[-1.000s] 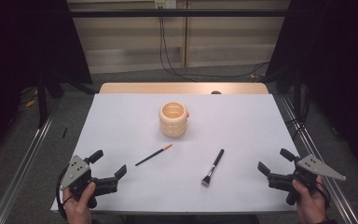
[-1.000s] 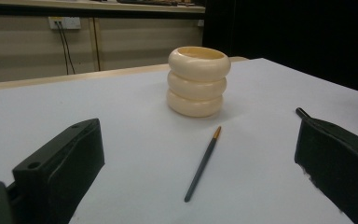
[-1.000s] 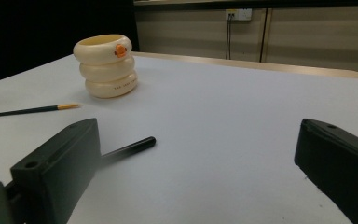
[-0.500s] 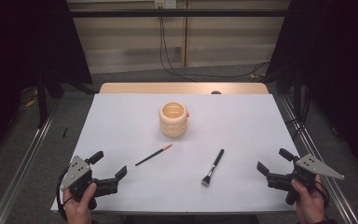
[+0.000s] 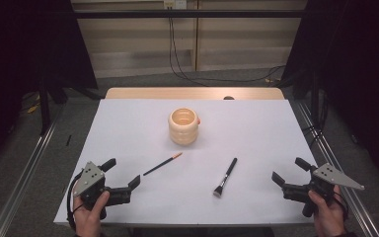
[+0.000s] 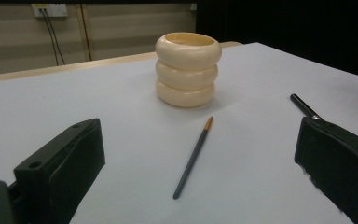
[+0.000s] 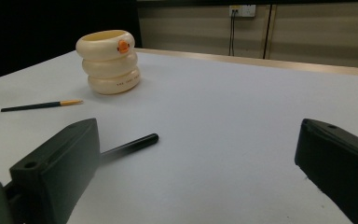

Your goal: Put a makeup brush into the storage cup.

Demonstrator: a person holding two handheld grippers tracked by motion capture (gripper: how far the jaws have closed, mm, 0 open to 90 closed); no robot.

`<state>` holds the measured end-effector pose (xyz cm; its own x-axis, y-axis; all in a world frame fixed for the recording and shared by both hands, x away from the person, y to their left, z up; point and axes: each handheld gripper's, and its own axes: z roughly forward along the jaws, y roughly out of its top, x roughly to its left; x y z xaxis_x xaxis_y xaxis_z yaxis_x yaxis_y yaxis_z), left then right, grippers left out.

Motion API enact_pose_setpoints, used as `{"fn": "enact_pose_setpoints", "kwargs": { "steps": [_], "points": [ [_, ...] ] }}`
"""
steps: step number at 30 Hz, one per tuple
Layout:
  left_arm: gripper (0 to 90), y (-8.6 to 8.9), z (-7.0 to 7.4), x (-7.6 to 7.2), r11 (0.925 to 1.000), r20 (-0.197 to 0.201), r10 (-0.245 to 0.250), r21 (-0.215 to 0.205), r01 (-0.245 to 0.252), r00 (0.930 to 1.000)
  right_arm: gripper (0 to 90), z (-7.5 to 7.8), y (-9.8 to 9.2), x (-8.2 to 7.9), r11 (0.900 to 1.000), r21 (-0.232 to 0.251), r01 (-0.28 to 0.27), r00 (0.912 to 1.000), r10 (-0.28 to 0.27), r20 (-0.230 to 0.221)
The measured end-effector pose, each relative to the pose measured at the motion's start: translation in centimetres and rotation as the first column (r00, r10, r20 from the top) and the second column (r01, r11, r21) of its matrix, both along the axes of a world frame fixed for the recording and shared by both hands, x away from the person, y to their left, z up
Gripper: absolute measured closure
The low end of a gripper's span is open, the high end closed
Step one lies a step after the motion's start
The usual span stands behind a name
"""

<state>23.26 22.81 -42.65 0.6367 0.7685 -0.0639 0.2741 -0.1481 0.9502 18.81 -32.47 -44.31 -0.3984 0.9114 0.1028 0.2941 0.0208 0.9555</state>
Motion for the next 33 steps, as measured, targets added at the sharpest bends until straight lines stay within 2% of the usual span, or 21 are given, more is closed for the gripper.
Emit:
{"fn": "enact_pose_setpoints", "kwargs": {
  "steps": [5, 9, 13, 16, 20, 23, 25, 32, 33],
  "points": [
    [1.3, -0.4, 0.2, 0.3, 0.9999, -0.013, -0.012, 0.011, 0.012, 0.9998, 0.0, 0.0, 0.3, 0.1, 1.000, 0.006, -0.002, 1.0000, 0.002, -0.007],
    [1.3, -0.8, 0.8, 0.4, 0.9994, 0.001, -0.033, 0.013, 0.033, 0.9995, 0.0, 0.0, 0.4, 0.1, 1.000, -0.016, -0.022, 0.9997, 0.022, -0.007],
    [1.3, -1.2, 1.2, 0.7, 0.9993, 0.004, -0.037, 0.007, 0.037, 0.9993, 0.0, -0.1, 0.3, 0.2, 1.000, -0.003, -0.010, 0.9998, 0.010, -0.015],
    [1.3, -1.7, 1.6, 1.1, 0.9983, 0.006, -0.056, 0.017, 0.056, 0.9984, 0.0, -0.1, 0.3, 0.1, 1.000, 0.001, -0.017, 0.9998, 0.017, -0.013],
    [1.6, -2.5, 2.1, 2.3, 0.9956, 0.001, -0.079, 0.050, 0.079, 0.9969, 0.0, 0.0, 0.4, 0.1, 1.000, 0.012, -0.012, 0.9999, 0.012, -0.011],
    [1.7, -2.8, 2.1, 2.8, 0.9958, 0.012, -0.082, 0.042, 0.081, 0.9966, 0.0, 0.0, 0.3, 0.1, 1.000, -0.002, -0.013, 0.9998, 0.013, -0.014],
    [1.7, -3.1, 2.1, 3.4, 0.9944, 0.012, -0.084, 0.065, 0.083, 0.9964, 0.0, 0.0, 0.4, 0.2, 1.000, 0.011, -0.010, 0.9999, 0.010, -0.012],
    [1.7, -3.9, 2.3, 4.5, 0.9919, 0.004, -0.107, 0.069, 0.107, 0.9942, 0.0, 0.1, 0.4, 0.1, 1.000, 0.013, -0.016, 0.9999, 0.016, -0.003],
    [1.7, -4.0, 2.3, 4.6, 0.9906, 0.007, -0.123, 0.062, 0.122, 0.9924, 0.0, 0.1, 0.4, 0.1, 1.000, 0.009, -0.018, 0.9998, 0.018, -0.005]
  ]
}}
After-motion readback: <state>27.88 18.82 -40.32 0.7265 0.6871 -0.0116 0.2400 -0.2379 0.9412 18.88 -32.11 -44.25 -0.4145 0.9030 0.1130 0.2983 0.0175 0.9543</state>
